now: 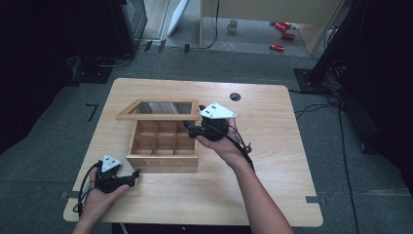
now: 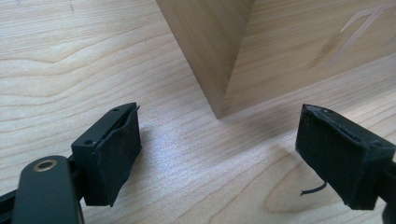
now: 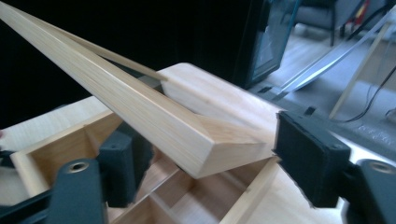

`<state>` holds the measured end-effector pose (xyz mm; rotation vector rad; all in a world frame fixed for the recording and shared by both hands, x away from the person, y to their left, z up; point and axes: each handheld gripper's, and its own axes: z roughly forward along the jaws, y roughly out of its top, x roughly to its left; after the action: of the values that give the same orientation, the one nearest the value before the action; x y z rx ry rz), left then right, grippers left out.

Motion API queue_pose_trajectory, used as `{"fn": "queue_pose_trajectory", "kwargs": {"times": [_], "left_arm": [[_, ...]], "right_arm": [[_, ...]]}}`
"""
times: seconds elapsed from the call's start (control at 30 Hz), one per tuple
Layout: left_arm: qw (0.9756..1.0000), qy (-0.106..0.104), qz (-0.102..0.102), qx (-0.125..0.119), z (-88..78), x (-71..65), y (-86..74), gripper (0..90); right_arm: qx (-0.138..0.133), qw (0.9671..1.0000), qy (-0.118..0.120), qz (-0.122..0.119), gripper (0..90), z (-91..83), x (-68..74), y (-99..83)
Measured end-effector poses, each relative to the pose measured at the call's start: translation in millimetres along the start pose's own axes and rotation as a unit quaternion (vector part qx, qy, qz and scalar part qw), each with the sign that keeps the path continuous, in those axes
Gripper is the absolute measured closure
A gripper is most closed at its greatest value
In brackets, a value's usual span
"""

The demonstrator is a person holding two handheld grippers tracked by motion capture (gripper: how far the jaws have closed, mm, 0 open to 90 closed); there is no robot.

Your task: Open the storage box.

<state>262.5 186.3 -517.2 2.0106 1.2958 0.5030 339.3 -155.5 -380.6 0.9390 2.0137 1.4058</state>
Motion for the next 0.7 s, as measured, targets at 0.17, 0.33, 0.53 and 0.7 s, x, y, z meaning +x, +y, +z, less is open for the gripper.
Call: {"fn": "queue_pose_trajectory", "kwargs": {"times": [0.17,0.33,0.53,0.7], "left_arm": [[1.0000,-0.001,-0.001,0.000,-0.1,0.3,0.1,14.8],[1.0000,-0.001,0.001,0.001,0.1,-0.1,0.2,14.8],[1.0000,-0.001,0.000,0.001,0.2,0.0,0.5,14.8],[1.0000,-0.001,-0.001,0.001,0.4,0.0,0.5,14.8]], "right_arm": [[-0.006,0.9999,0.008,-0.003,33.9,5.2,-7.9,8.2],[0.003,0.9998,-0.010,-0.017,43.5,12.9,-13.0,13.9],[0.011,0.9997,-0.008,-0.018,47.0,22.6,-19.9,13.3],[0.006,0.9998,-0.010,-0.015,47.9,27.8,-25.0,12.9]]}}
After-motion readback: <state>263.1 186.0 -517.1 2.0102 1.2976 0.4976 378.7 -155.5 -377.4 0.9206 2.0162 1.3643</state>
